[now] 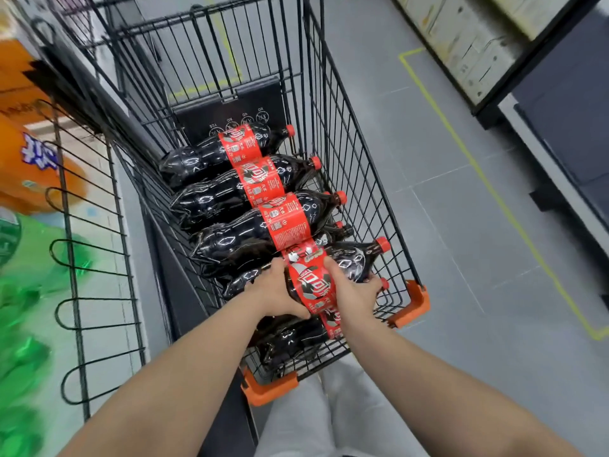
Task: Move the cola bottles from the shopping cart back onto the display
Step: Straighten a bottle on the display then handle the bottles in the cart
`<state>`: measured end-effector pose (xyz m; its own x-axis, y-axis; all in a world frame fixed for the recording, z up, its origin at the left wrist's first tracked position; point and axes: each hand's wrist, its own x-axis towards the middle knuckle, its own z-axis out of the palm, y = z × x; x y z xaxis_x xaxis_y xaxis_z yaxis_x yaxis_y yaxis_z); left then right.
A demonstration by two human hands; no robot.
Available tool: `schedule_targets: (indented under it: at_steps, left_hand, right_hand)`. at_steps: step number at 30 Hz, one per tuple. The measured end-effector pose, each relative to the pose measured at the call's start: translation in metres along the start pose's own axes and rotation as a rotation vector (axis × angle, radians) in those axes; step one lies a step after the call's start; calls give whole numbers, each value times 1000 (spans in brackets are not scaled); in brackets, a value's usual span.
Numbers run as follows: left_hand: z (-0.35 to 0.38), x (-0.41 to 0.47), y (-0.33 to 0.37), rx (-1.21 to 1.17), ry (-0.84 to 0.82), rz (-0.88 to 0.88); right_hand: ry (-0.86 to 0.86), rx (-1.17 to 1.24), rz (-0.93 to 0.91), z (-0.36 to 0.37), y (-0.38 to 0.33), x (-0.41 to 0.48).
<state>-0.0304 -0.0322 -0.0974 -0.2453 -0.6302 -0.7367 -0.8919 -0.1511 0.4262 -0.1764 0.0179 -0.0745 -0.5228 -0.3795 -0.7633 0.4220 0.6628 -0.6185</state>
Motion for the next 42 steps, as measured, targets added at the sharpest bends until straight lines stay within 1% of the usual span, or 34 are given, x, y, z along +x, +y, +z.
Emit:
schedule_targets:
  at_steps: [3,6,8,10,12,15,18,21,23,25,28,32,34,38,42]
  left_hand:
    - [-3,-17,-4,-119,82,2]
    - [-1,-35,-4,-208,232,24]
    - [4,-48,0,-265,360,5]
    - [16,-59,4,-352,465,-46]
    - [39,-67,4,-495,577,-102]
    - [71,-91,20,-704,796,-186]
    - [86,-132,52,-841,1003,-236]
    - [94,-170,65,-895,1137,-302]
    - [103,-194,64,-951,1230,-324]
    - [112,-222,62,-967,1329,-386]
    - [126,-267,58,-991,1507,-415]
    - [148,-330,51,-969,1694,-485]
    - [160,-361,46,-978,1796,-470]
    - [185,-427,27,-918,1970,-468]
    - [215,-485,-9,-865,2121,-369]
  right_hand:
    - [-81,-52,-157,-2,-5,-14]
    - [-233,-146,-345,-4,-18,-27]
    - [-333,-238,-475,-5,-26,-34]
    - [-419,-367,-594,-6,-32,-42]
    - [-511,-495,-723,-9,-36,-50]
    - [-674,-691,-935,-24,-48,-69]
    - [-841,-779,-1106,-42,-59,-89]
    - [-1001,-799,-1236,-54,-60,-119]
    - [-1094,-802,-1301,-60,-58,-142]
    - [-1188,-814,-1368,-66,-56,-169]
    - [-1332,-818,-1462,-76,-46,-211]
    - [-1523,-764,-1524,-92,-18,-266]
    - [-1606,-715,-1570,-101,-1,-294]
    - [-1745,-572,-1652,-123,35,-354]
    - [-1868,-471,-1664,-143,77,-409]
